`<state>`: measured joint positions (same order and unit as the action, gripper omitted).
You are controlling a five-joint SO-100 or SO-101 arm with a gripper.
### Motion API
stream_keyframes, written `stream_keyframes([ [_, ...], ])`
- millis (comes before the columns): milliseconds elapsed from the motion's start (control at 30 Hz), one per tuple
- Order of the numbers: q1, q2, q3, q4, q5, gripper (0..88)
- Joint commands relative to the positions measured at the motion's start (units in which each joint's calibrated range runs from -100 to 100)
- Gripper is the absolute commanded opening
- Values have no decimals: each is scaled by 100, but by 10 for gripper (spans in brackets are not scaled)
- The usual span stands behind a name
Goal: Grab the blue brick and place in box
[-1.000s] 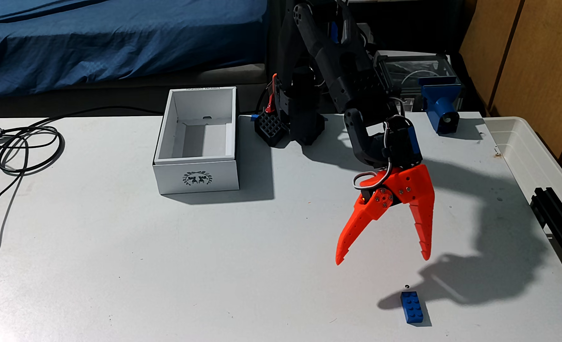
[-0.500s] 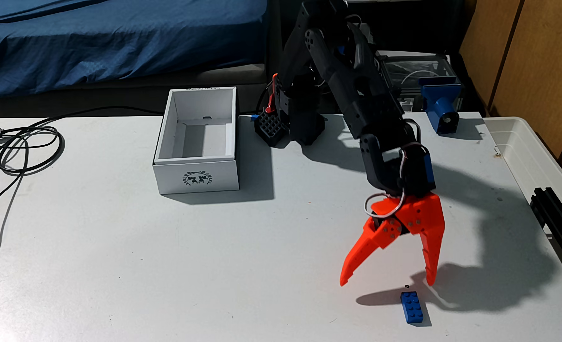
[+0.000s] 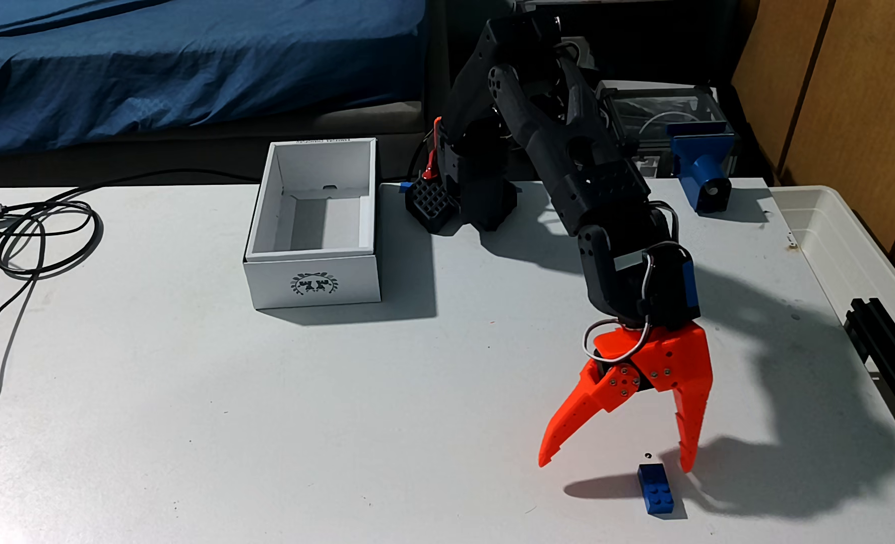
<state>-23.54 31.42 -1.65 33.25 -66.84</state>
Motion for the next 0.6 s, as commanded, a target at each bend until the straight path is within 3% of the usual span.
stream_keyframes([
  [0,29,127,-394,23,-53,522],
  [567,-112,896,-1565,790,-53,513],
])
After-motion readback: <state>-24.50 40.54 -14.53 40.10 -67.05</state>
